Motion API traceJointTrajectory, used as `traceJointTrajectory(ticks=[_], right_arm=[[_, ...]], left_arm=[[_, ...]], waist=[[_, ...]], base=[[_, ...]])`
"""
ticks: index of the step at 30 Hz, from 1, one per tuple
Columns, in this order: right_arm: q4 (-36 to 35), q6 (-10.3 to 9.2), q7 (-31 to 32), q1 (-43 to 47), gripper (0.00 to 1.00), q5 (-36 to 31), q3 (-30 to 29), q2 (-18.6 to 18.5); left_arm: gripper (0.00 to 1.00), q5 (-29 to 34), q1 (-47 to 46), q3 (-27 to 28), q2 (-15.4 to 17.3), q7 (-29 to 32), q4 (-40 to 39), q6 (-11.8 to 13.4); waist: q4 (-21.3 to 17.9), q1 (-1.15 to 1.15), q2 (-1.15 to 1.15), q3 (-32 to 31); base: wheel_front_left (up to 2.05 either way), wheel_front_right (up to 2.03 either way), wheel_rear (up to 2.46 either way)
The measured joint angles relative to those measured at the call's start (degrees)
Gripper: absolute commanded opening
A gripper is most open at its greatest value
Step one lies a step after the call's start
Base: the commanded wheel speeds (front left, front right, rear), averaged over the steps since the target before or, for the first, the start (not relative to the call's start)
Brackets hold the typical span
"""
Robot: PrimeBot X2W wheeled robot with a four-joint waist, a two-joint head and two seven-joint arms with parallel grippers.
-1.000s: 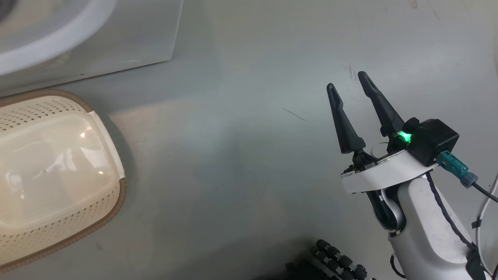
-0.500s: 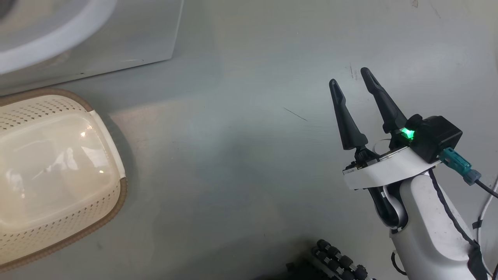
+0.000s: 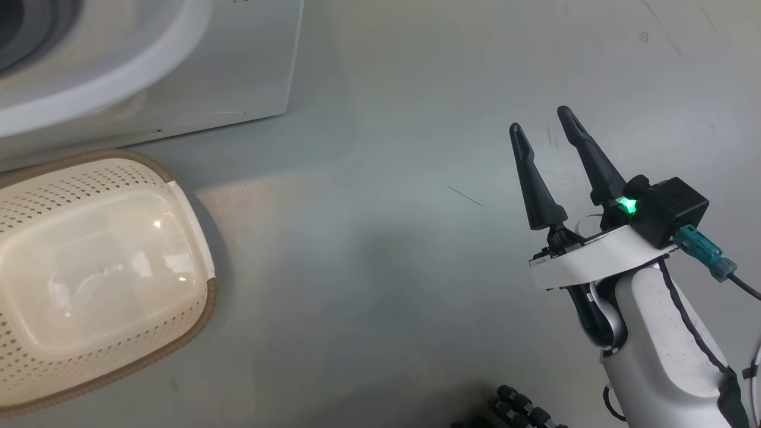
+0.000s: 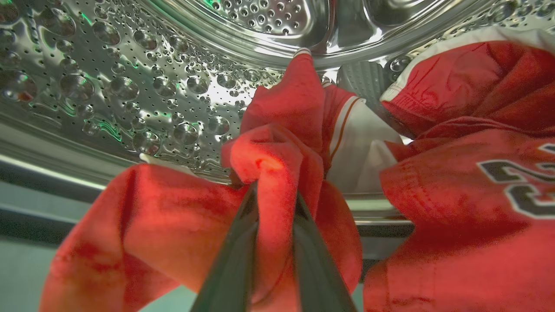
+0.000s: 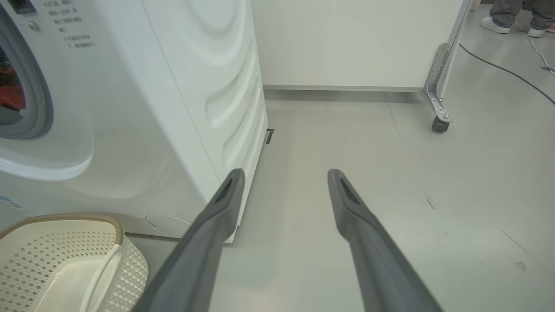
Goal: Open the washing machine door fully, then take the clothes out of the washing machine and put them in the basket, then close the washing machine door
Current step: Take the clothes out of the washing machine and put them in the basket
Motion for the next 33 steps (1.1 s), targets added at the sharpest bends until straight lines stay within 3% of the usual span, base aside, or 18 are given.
traceJointTrajectory(ticks=[16, 33], right_arm=[[1.7, 0.00, -0.2, 0.6, 1.00, -0.2, -1.0, -2.1], [3.5, 0.00, -0.2, 5.8, 1.00, -0.2, -1.3, -3.2]], left_arm=[[0.00, -2.5, 5.6, -0.2, -6.7, -10.0, 5.3, -0.2], [0.00, -6.2, 14.4, 0.3, -11.6, -21.4, 8.5, -4.2]], waist=[[3.8, 0.00, 0.00, -7.8], [9.3, 0.00, 0.00, -16.9]], base=[[0.00, 0.00, 0.00], [0.00, 0.00, 0.00]])
